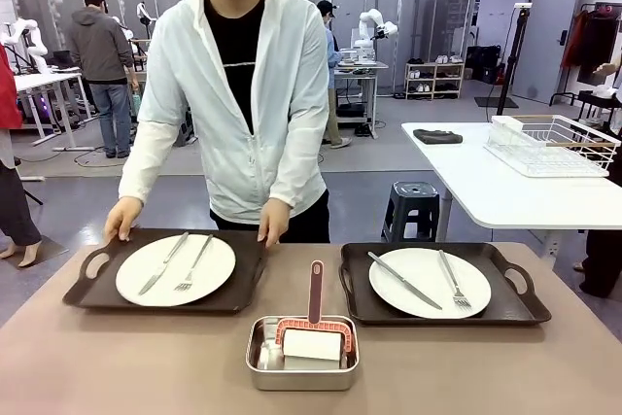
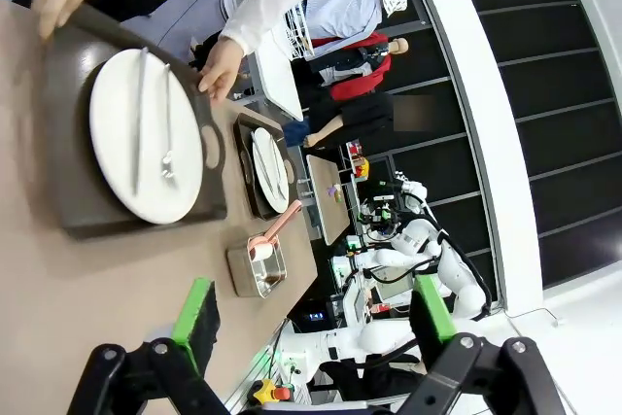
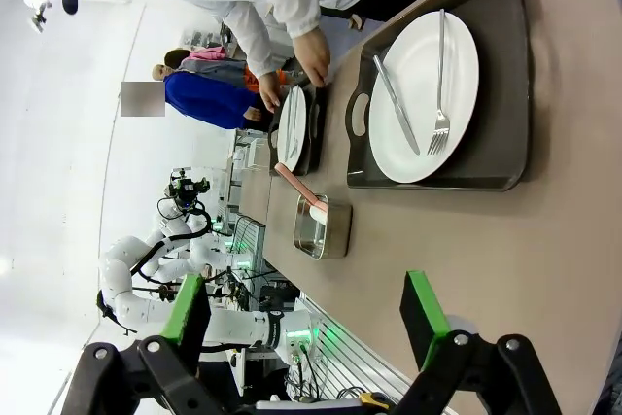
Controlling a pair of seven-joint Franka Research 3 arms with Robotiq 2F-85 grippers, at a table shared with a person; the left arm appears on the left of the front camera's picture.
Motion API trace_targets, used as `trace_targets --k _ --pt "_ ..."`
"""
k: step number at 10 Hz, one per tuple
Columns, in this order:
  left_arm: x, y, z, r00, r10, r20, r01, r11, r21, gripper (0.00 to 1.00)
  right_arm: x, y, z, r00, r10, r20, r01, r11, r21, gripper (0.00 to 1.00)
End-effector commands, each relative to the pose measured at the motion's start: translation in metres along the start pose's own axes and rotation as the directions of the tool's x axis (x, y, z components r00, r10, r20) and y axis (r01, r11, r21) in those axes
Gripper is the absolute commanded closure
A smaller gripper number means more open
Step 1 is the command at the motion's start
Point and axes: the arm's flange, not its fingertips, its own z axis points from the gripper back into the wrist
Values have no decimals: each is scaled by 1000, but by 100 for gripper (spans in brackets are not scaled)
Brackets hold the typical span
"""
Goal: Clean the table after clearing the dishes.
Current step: When the left (or right) Handle tray is removed, use the left hand (or right hand) to clean the left (or right) side of the table with the Lint Roller.
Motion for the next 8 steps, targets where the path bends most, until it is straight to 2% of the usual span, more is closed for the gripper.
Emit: trace_targets --k 1,8 --pt "-2 -2 4 1000 1 0 -1 1000 -11 0 -1 2 3 1000 3 -1 -3 1000 9 0" --pt "-2 -2 4 1000 1 0 -1 1000 -11 0 -1 2 3 1000 3 -1 -3 1000 9 0"
